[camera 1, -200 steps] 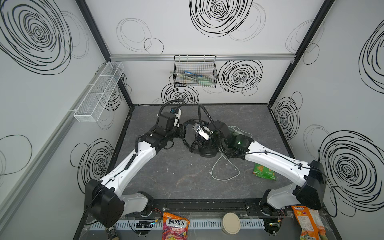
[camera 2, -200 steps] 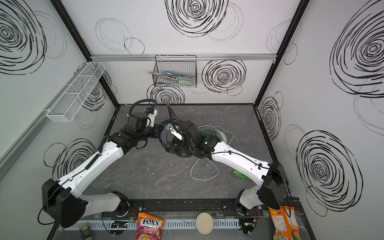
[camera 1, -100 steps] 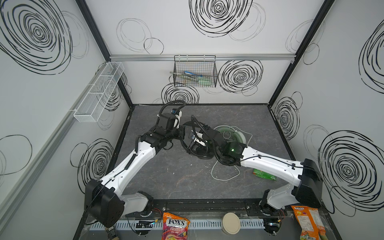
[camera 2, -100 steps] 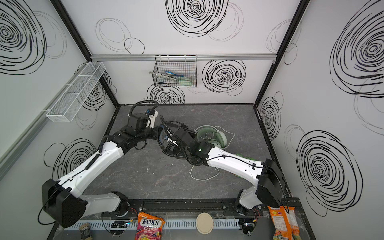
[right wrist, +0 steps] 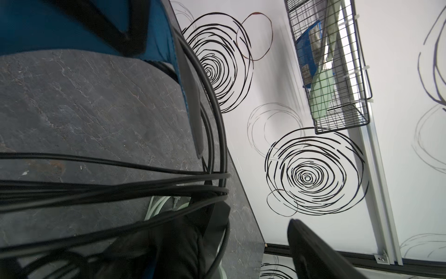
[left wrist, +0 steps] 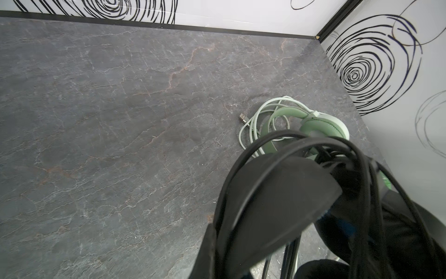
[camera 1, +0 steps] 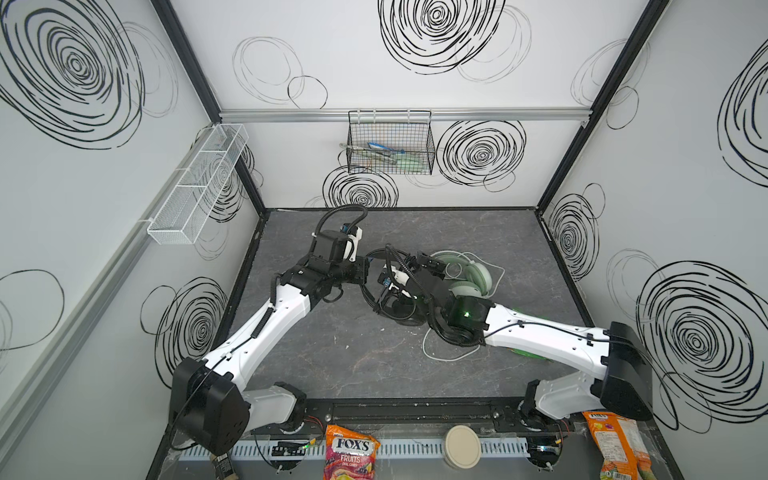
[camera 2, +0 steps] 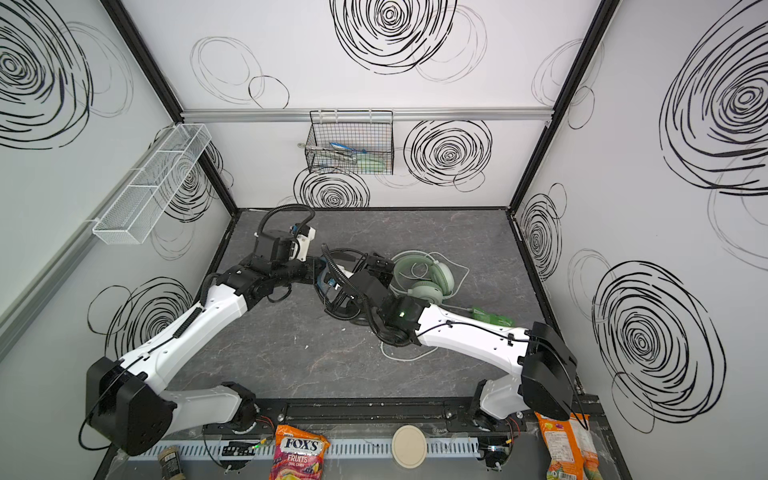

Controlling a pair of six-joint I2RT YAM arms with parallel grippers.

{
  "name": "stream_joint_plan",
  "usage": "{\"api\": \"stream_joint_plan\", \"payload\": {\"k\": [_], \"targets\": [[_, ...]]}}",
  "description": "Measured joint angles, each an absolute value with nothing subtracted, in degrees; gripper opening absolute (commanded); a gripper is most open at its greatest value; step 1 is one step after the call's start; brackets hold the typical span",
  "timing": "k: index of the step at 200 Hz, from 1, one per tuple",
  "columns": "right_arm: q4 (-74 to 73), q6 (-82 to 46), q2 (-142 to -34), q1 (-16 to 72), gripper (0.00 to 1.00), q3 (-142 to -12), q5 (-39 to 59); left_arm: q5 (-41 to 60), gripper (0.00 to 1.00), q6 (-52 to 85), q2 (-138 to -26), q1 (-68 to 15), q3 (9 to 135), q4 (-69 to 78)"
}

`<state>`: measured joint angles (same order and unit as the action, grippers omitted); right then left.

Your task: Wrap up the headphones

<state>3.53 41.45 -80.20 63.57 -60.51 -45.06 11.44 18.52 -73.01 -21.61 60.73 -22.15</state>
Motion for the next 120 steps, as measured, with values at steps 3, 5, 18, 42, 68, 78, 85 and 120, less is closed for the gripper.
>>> {"api": "stream_joint_plan", "payload": {"k": [3, 5, 18, 42, 68, 78, 85, 120], "targets": [[3.3, 41.5, -79.8, 63.6, 0.96, -60.2, -45.1, 11.7, 0.00, 18.6, -73.0, -21.6, 60.7, -22.2], [3.2, 41.5, -79.5, 63.6, 0.96, -60.1, -45.1, 11.8, 0.00, 18.6, -73.0, -21.5, 60.7, -22.2], [2.3, 41.8, -78.1, 63.7, 0.98, -59.0, -45.1, 12.6, 0.00, 18.7, -72.9, -21.5, 60.6, -22.1], [1.8, 41.9, -77.5, 63.8, 0.97, -58.3, -45.2, 13.0, 0.00, 18.7, -72.9, -21.5, 60.4, -22.1], [2.7, 42.6, -77.6, 64.0, 0.97, -58.1, -45.6, 13.7, 0.00, 19.3, -72.6, -21.3, 60.1, -21.9], [4.6, 43.2, -77.7, 64.0, 0.97, -57.6, -45.9, 13.2, 0.00, 19.7, -72.3, -20.6, 60.1, -21.3], [5.8, 43.6, -77.8, 64.0, 0.97, -57.1, -46.0, 12.6, 0.00, 20.0, -72.0, -19.9, 60.1, -20.7], [8.5, 44.0, -77.0, 64.8, 0.97, -56.6, -45.1, 12.1, 0.00, 20.2, -71.8, -19.0, 59.9, -20.0]]}}
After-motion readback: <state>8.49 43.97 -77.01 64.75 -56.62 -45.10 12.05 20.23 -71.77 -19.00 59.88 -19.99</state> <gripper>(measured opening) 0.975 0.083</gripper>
